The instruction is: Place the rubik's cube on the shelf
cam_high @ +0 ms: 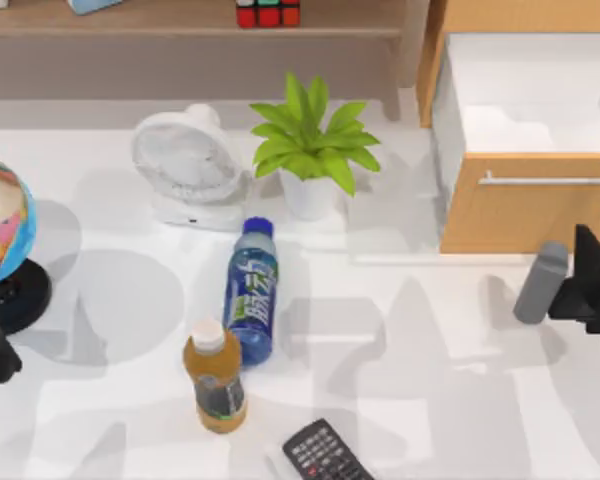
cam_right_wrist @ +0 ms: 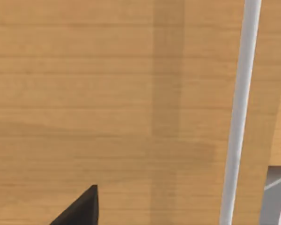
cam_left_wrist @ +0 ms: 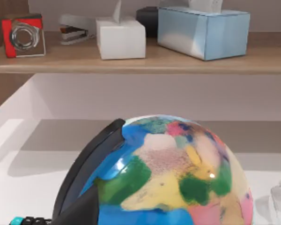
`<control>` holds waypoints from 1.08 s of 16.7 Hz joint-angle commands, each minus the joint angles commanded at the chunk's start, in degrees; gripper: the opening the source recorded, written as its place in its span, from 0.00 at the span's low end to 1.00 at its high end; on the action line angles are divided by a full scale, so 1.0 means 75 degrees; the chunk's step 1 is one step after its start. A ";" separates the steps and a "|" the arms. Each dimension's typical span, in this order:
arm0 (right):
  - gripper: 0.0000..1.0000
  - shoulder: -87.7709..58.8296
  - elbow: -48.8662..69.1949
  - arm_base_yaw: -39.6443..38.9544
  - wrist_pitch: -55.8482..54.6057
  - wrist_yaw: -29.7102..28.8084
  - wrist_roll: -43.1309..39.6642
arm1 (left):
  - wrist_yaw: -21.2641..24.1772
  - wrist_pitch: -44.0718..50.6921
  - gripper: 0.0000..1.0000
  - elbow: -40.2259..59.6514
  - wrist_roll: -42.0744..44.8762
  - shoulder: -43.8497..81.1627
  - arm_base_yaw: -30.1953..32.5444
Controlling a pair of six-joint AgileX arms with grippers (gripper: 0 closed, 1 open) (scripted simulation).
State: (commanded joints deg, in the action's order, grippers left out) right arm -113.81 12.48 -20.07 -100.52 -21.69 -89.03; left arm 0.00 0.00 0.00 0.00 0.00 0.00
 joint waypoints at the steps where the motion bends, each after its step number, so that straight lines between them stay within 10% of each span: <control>1: 1.00 0.0004 0.0027 0.0013 0.0010 0.0005 0.0000 | 0.0000 0.0000 1.00 0.0000 0.0000 0.0000 0.0000; 11: 1.00 -0.0059 0.0698 0.0321 0.0569 0.0290 -0.0012 | 0.0000 0.0000 1.00 0.0000 0.0000 0.0000 0.0000; 18: 0.47 -0.0059 0.0698 0.0321 0.0569 0.0290 -0.0012 | 0.0000 0.0000 1.00 0.0000 0.0000 0.0000 0.0000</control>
State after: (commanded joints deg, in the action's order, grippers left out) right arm -114.25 17.71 -17.66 -96.26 -19.51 -89.12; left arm 0.00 0.00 0.00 0.00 0.00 0.00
